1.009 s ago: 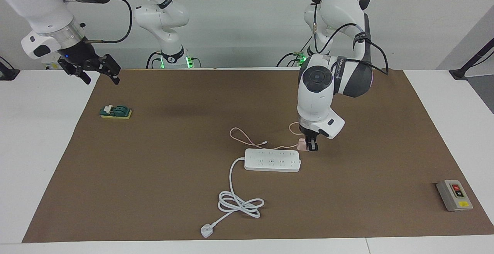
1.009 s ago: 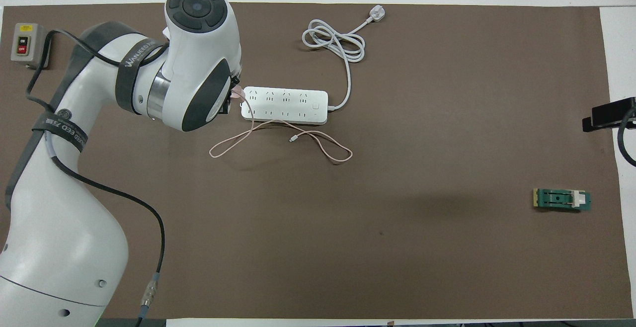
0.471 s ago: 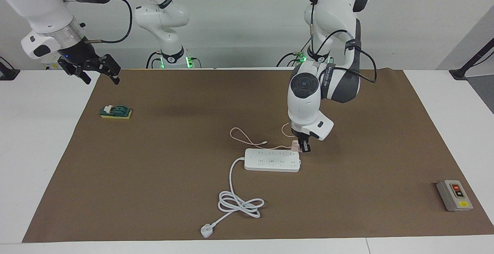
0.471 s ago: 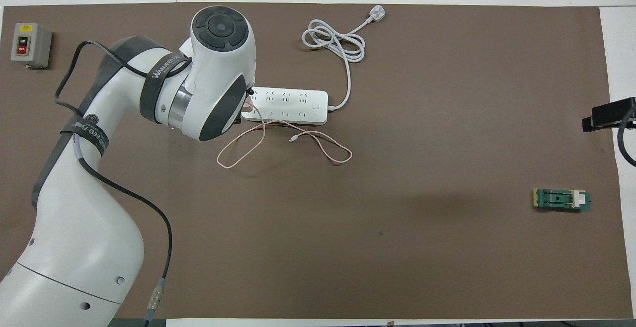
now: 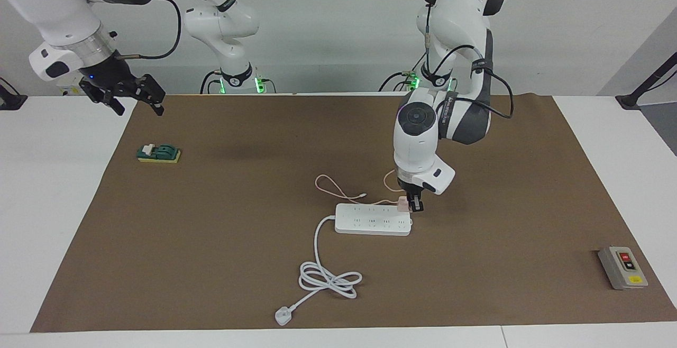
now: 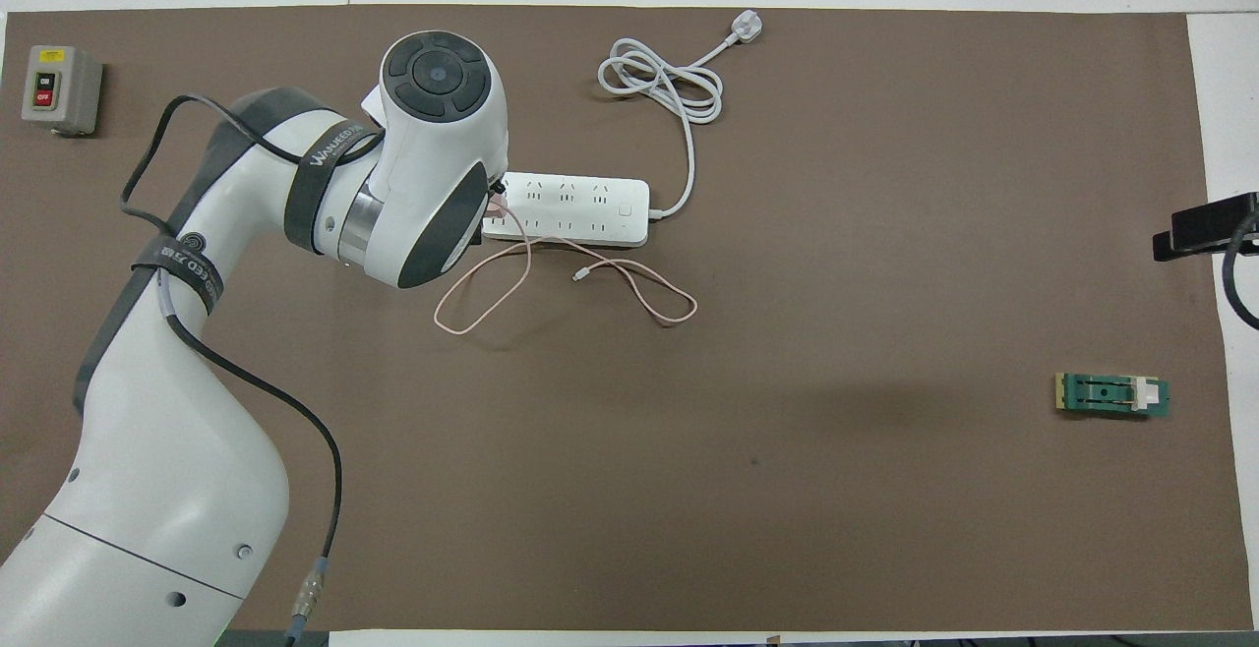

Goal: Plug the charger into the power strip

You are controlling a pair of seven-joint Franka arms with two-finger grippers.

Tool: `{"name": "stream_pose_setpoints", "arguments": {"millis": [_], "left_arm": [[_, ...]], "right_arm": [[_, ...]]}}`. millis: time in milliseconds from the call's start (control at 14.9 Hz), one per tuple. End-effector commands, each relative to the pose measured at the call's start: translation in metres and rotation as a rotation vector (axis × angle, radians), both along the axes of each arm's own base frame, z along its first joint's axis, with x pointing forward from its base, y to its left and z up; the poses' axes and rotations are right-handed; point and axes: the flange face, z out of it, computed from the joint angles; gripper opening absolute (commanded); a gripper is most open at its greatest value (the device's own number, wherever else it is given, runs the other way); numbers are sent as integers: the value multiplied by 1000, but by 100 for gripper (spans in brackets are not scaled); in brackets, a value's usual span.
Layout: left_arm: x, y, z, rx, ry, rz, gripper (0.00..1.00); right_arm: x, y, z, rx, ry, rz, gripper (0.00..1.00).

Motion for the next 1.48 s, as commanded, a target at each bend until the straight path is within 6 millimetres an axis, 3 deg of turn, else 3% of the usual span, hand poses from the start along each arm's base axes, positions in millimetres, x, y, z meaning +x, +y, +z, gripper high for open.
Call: {"name": "stream_pose_setpoints", "arguments": {"millis": [0,336,1076,1412], "left_arm": [[-9,7,0,10,-18,-5,0],[-18,10,-10,5,-20,-14,0],[-14,5,-12,-15,-44,-23,0],[-15,4,-23,-10,-30,-27,0]], "right_arm": [[-4,0,4,-15,10,22,100],[-4,0,4,-15,10,22,100],[-4,0,4,-15,10,22,100],[-4,0,4,-16,10,22,100]]}}
